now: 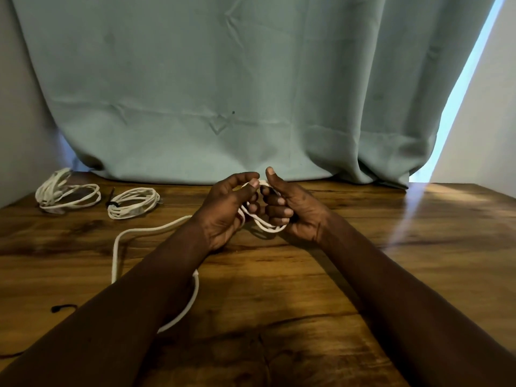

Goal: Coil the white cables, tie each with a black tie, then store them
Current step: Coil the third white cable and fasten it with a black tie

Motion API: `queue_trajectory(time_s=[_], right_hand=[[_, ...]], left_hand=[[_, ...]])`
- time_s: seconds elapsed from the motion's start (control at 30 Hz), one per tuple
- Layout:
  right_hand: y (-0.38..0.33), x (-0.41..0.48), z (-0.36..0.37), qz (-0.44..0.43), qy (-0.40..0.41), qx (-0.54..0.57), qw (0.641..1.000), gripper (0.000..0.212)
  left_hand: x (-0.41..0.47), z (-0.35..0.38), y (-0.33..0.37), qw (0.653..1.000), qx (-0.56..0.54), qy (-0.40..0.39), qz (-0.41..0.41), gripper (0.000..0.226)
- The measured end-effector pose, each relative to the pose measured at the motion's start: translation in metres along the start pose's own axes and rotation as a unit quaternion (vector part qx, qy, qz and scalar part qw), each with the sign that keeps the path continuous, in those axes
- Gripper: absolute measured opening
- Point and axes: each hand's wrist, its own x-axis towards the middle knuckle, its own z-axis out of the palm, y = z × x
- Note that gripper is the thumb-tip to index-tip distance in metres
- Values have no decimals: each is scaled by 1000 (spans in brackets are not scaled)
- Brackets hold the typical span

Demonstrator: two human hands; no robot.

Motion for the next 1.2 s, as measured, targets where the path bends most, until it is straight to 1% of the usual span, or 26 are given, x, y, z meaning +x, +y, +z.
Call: queue_trajectory(time_s=[0.07, 0.13, 0.2, 0.27, 0.43, 0.57, 0.63, 0.73, 0.8, 0.87, 0.97, 1.03, 1.1, 1.2], right_hand=[[-3, -3, -3, 3, -29, -1, 1000, 35], [-4, -5, -5, 8, -44, -10, 999, 32], [-6, -6, -6, 28, -60, -5, 998, 34], [-9, -7, -6, 52, -75, 10, 996, 38], [-11, -8, -5, 92, -96, 38, 990, 43], [-14, -9, 3, 100, -102, 30, 989, 43], [-17, -10, 5, 96, -91, 11, 991, 44], [-13, -11, 8, 85, -51, -20, 995, 46], [-7, -9, 11, 79, -22, -38, 996, 49], [-4, -8, 15, 77, -10, -43, 996, 51], [-4, -8, 20, 54, -2, -50, 997, 53], [-3, -8, 21, 20, 4, -35, 999, 54], [-3, -7, 19, -12, 9, 13, 1000, 56], [-4, -4, 16, -39, 4, 84, 996, 57]], left_hand=[[-2, 1, 5, 998, -42, -23, -27, 23], [-5, -1, 8, 996, -56, -58, -48, 31], [-6, -3, 11, 991, -74, -87, -75, 38], [-6, -5, 13, 989, -76, -101, -76, 40], [-3, -4, 13, 997, -4, -74, -30, 38], [-1, -4, 19, 998, 5, -63, -30, 43], [0, -3, 20, 997, 9, -63, -38, 44], [-2, 1, 19, 998, 21, -51, -39, 36], [-2, 1, 16, 998, 38, -37, -27, 32], [-3, 1, 13, 999, 47, -20, -12, 30], [-4, -1, 11, 1000, 26, 1, 13, 25], [-4, 0, 7, 1000, 11, 6, 18, 22], [-5, 1, 4, 999, 29, 3, 24, 20], [-7, 6, -1, 993, 104, 9, 47, 34]])
